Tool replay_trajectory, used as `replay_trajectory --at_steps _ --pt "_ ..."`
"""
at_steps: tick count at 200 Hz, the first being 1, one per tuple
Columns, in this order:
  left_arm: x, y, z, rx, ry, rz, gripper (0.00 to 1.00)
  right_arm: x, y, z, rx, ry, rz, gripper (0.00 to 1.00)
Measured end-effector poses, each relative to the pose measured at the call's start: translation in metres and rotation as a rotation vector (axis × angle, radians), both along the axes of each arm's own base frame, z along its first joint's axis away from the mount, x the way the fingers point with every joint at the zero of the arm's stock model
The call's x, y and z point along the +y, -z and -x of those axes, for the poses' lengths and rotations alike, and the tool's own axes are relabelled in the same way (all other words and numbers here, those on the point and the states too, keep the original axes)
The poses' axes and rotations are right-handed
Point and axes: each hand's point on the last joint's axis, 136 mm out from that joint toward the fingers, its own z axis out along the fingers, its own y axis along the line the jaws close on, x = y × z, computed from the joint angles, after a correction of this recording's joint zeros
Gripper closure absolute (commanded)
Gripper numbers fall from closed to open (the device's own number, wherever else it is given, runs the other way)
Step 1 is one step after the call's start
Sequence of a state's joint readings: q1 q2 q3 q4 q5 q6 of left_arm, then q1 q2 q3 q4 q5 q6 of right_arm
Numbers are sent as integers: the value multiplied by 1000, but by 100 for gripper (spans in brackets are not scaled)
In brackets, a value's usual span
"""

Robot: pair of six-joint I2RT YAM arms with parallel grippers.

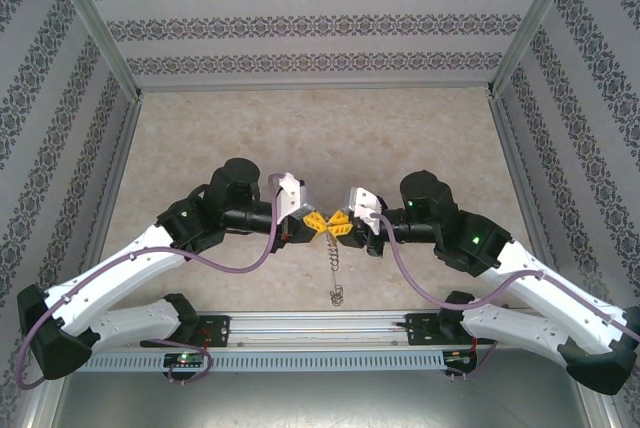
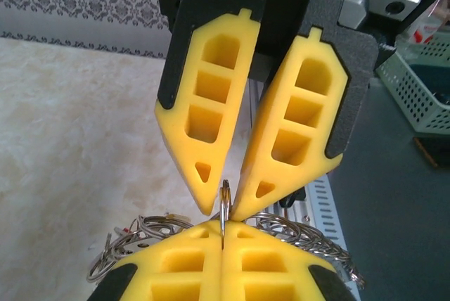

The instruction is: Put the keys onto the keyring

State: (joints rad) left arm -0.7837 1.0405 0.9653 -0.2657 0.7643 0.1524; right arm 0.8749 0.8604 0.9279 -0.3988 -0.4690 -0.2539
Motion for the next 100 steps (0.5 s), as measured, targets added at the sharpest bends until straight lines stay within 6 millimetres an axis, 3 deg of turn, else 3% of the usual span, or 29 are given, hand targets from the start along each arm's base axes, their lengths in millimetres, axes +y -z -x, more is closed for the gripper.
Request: replay_trajectory --at_steps 67,100 --pt "-1 -23 3 7 23 134 100 -2 -11 6 -16 -9 -61 78" --pt "-2 -26 4 15 36 162 100 -3 -16 6 -23 -9 -78 92"
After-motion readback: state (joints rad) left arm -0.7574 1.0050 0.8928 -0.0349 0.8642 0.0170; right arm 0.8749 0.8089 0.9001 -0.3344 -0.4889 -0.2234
